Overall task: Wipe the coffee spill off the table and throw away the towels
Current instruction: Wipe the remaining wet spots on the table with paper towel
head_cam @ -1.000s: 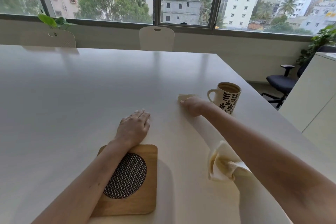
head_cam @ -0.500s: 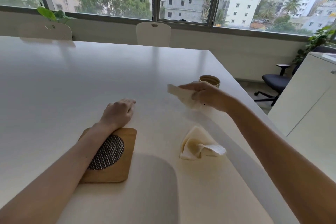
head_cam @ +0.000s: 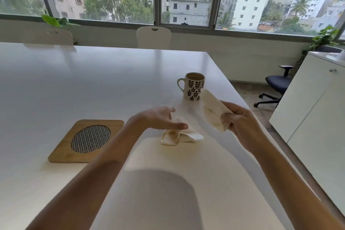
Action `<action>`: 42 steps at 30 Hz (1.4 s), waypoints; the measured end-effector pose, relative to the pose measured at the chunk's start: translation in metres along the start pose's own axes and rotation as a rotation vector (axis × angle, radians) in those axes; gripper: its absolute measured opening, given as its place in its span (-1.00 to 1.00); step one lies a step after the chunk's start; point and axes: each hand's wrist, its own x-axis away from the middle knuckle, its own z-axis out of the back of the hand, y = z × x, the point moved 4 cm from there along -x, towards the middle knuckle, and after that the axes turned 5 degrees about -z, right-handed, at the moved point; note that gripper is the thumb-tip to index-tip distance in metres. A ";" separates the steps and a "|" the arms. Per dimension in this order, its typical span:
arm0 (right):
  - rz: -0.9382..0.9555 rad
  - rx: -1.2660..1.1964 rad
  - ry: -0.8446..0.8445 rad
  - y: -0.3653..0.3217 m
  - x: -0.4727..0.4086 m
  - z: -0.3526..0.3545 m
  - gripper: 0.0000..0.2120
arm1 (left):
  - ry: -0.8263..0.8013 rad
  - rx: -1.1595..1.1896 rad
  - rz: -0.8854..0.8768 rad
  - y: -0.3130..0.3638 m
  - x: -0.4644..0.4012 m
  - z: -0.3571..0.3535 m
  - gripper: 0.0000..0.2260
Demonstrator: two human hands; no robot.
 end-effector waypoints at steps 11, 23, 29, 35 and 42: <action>-0.005 -0.060 0.061 0.014 0.019 0.002 -0.48 | 0.068 -0.085 0.067 0.020 0.019 -0.017 -0.47; 0.024 0.052 0.013 0.018 0.020 0.005 -0.41 | 0.617 -0.131 -0.127 0.024 0.039 -0.009 -0.85; 0.120 0.448 0.143 0.018 0.021 -0.004 -0.46 | 0.805 0.273 0.012 -0.028 0.063 0.026 -0.94; 0.220 1.159 0.098 0.019 0.026 -0.038 -0.56 | 0.880 0.510 0.121 -0.088 0.082 0.034 -0.94; -0.176 1.215 -0.221 0.042 0.003 -0.052 -0.57 | 0.898 0.649 0.097 -0.107 0.080 0.021 -0.88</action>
